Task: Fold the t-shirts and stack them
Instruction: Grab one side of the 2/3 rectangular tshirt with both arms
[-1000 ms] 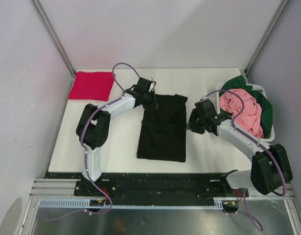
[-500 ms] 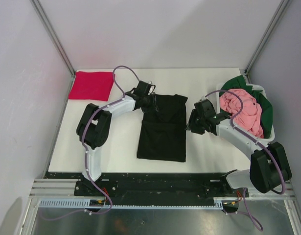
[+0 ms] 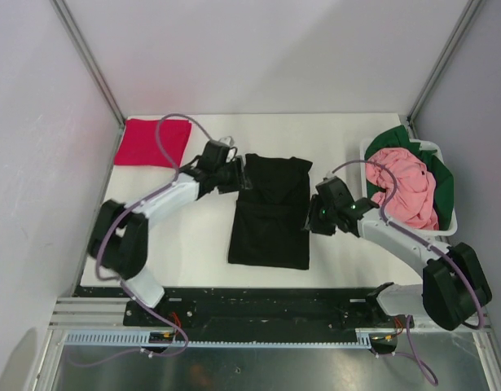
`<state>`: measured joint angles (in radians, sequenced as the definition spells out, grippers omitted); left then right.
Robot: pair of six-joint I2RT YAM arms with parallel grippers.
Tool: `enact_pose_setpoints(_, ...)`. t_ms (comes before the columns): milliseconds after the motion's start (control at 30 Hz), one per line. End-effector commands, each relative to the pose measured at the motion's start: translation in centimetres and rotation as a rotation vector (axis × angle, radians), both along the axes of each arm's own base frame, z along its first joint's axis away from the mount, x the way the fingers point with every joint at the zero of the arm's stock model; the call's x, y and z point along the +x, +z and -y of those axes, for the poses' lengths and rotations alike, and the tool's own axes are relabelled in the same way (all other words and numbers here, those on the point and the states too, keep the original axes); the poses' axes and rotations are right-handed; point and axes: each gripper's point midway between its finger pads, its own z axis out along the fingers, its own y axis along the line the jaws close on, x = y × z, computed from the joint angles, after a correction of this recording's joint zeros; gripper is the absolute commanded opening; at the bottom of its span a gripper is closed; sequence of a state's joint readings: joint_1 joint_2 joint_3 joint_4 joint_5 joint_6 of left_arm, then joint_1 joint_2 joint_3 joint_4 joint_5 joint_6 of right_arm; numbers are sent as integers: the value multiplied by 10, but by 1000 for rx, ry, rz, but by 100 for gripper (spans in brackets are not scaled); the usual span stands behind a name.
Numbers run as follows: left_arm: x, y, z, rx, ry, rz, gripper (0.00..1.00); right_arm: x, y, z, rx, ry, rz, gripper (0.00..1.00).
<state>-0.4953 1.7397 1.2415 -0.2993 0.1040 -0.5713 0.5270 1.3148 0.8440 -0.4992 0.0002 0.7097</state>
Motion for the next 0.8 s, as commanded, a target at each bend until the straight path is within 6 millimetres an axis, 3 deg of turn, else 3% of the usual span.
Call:
enact_pose_setpoints(0, -43, 2, -35, -14, 56, -16, 54, -49, -20, -10, 63, 24, -118, 42)
enact_pose_setpoints(133, -97, -23, -54, -23, 48, -91, 52, -81, -37, -8, 86, 20, -189, 39)
enact_pose_setpoints(300, -143, -47, -70, -28, 28, -147, 50, -105, -49, -8, 133, 13, -242, 37)
enact_pose_setpoints(467, -167, -63, -78, -27, 14, -184, 49, -118, -62, -11, 180, 0, -282, 36)
enact_pose_setpoints(767, -198, -79, -80, -50, -30, -251, 46, -117, -68, -7, 185, -48, -276, 31)
